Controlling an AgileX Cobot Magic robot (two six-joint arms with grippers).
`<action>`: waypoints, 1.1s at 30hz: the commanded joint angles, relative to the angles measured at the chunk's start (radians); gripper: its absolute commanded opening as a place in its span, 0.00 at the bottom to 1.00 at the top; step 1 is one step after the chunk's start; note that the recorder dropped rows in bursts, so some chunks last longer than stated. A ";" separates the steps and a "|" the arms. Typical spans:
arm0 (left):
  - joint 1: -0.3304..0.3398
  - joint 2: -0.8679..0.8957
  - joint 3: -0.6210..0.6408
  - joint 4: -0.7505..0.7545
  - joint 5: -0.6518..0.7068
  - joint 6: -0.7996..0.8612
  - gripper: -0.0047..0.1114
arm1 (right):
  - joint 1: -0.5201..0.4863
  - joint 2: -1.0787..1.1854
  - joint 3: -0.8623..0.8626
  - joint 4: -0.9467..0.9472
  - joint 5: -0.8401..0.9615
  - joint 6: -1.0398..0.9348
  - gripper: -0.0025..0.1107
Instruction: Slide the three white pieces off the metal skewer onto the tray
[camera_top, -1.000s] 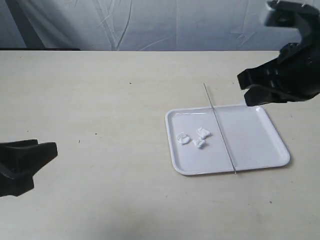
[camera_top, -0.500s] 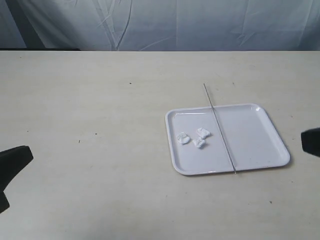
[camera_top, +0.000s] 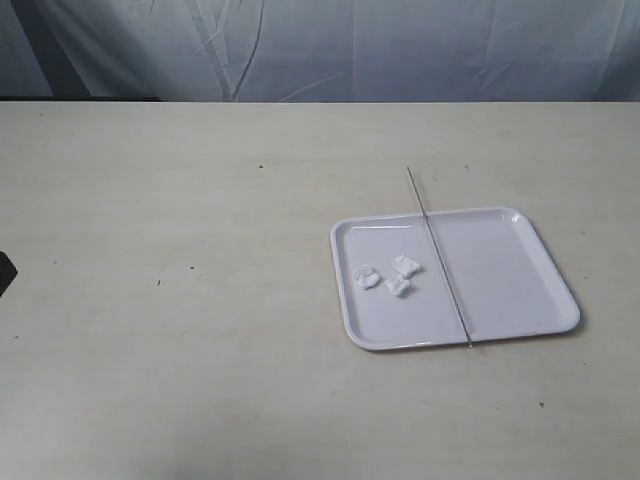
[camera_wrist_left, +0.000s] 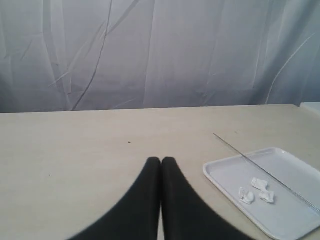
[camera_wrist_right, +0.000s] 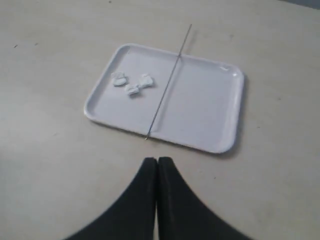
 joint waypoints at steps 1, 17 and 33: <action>0.000 -0.003 0.005 0.016 0.014 0.001 0.04 | -0.045 -0.105 0.093 -0.128 -0.244 0.134 0.02; 0.480 -0.268 0.005 0.021 0.214 -0.001 0.04 | -0.220 -0.266 0.357 -0.180 -0.625 0.202 0.02; 0.617 -0.268 0.005 -0.187 0.462 0.004 0.04 | -0.257 -0.266 0.559 -0.139 -0.706 0.055 0.02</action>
